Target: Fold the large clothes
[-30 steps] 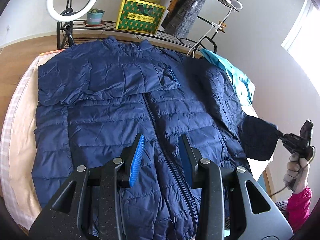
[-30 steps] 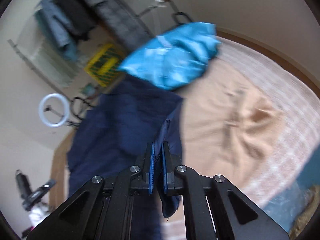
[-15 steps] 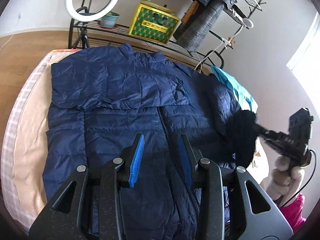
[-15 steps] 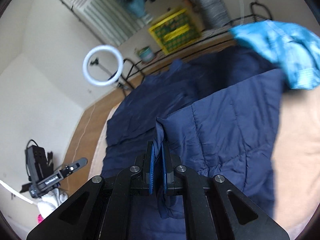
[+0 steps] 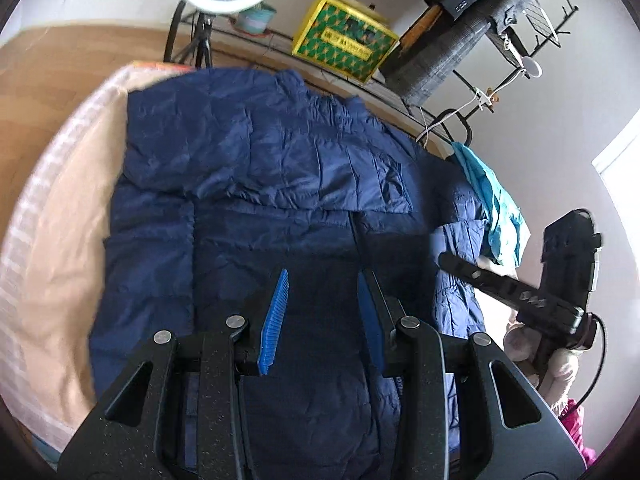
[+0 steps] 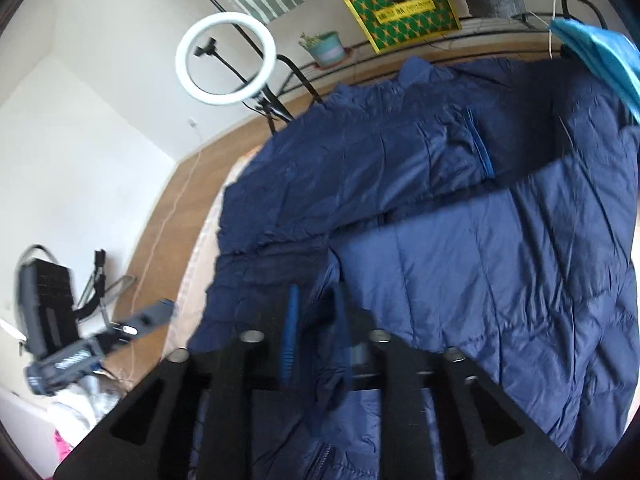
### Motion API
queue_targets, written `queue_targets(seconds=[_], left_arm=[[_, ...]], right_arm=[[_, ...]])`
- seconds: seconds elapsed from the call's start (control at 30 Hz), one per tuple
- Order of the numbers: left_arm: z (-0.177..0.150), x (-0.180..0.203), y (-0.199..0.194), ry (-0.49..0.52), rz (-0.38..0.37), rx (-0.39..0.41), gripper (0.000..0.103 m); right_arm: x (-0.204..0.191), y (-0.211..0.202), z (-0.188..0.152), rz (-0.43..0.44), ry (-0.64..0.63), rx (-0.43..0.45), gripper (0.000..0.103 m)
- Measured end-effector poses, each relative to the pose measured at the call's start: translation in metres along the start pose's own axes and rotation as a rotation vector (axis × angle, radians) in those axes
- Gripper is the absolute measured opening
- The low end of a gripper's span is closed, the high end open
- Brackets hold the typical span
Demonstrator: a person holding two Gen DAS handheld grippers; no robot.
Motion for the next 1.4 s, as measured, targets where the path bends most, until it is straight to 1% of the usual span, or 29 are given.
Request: queue_targets(seconds=[0.03, 0.07, 0.1, 0.17, 0.23, 0.3, 0.43, 0.57, 0.63, 0.67, 0.7, 0.73, 0.77, 0.8, 0.93, 1.0, 1.1, 1.17, 1.27, 1.33, 1.4], left_arm=[[-0.005, 0.003, 0.006, -0.011, -0.015, -0.019, 0.037], [-0.008, 0.006, 0.010, -0.015, -0.027, -0.032, 0.042], [-0.010, 0.011, 0.014, -0.015, -0.037, -0.042, 0.048], [-0.018, 0.023, 0.024, -0.005, -0.061, -0.071, 0.052], [-0.029, 0.037, 0.041, 0.015, -0.076, -0.121, 0.052], [-0.040, 0.045, 0.060, 0.021, -0.076, -0.166, 0.052], [-0.060, 0.053, 0.097, -0.028, -0.073, -0.251, 0.052], [-0.070, 0.057, 0.122, -0.057, -0.058, -0.275, 0.052], [-0.074, 0.061, 0.132, -0.053, -0.056, -0.284, 0.052], [-0.075, 0.063, 0.137, -0.038, -0.048, -0.284, 0.050], [-0.075, 0.064, 0.140, -0.017, -0.039, -0.278, 0.044], [-0.075, 0.065, 0.143, 0.007, -0.027, -0.275, 0.026], [-0.074, 0.066, 0.146, 0.038, -0.011, -0.272, 0.006], [-0.074, 0.068, 0.148, 0.066, -0.003, -0.267, 0.004], [-0.056, 0.084, 0.146, 0.214, 0.031, -0.182, 0.001], [-0.039, 0.094, 0.142, 0.278, 0.047, -0.128, 0.001], [0.000, 0.106, 0.129, 0.364, 0.067, -0.029, 0.001], [0.035, 0.107, 0.121, 0.390, 0.085, 0.038, 0.001], [0.076, 0.098, 0.118, 0.386, 0.102, 0.097, 0.001], [0.107, 0.080, 0.119, 0.378, 0.146, 0.146, 0.001], [0.126, 0.061, 0.121, 0.366, 0.188, 0.179, 0.001]], right_arm=[[0.000, -0.005, 0.003, 0.012, 0.003, 0.015, 0.035], [0.000, -0.012, 0.008, 0.022, 0.008, 0.032, 0.040], [0.000, -0.019, 0.012, 0.031, 0.010, 0.050, 0.040], [0.006, -0.035, 0.021, 0.019, 0.015, 0.082, 0.040], [0.013, -0.046, 0.028, -0.004, 0.014, 0.112, 0.040], [0.026, -0.062, 0.035, -0.051, 0.005, 0.149, 0.040], [0.056, -0.094, 0.045, -0.126, 0.022, 0.212, 0.040], [0.087, -0.125, 0.052, -0.168, 0.074, 0.262, 0.040], [0.100, -0.139, 0.056, -0.182, 0.097, 0.287, 0.040], [0.108, -0.148, 0.059, -0.197, 0.109, 0.305, 0.040], [0.112, -0.153, 0.060, -0.205, 0.116, 0.316, 0.040], [0.118, -0.158, 0.062, -0.213, 0.128, 0.327, 0.040], [0.125, -0.162, 0.064, -0.222, 0.150, 0.338, 0.040], [0.129, -0.164, 0.066, -0.226, 0.169, 0.342, 0.040], [0.139, -0.162, 0.066, -0.198, 0.240, 0.335, 0.040], [0.140, -0.160, 0.066, -0.207, 0.240, 0.328, 0.040], [0.139, -0.155, 0.065, -0.215, 0.227, 0.316, 0.040], [0.140, -0.153, 0.063, -0.215, 0.218, 0.304, 0.040], [0.142, -0.149, 0.062, -0.219, 0.221, 0.293, 0.040], [0.143, -0.145, 0.061, -0.225, 0.215, 0.282, 0.040], [0.146, -0.140, 0.060, -0.249, 0.200, 0.271, 0.040]])
Point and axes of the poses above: each gripper's, at about its wrist camera, not at the fingertips, and y roughly the way its jaws point, x to its right, z to its top, the point moved 10 cm from there along y, roughly the way its jaws point, and after that the axes turned 9 degrees about x, right-handed, at the moved point
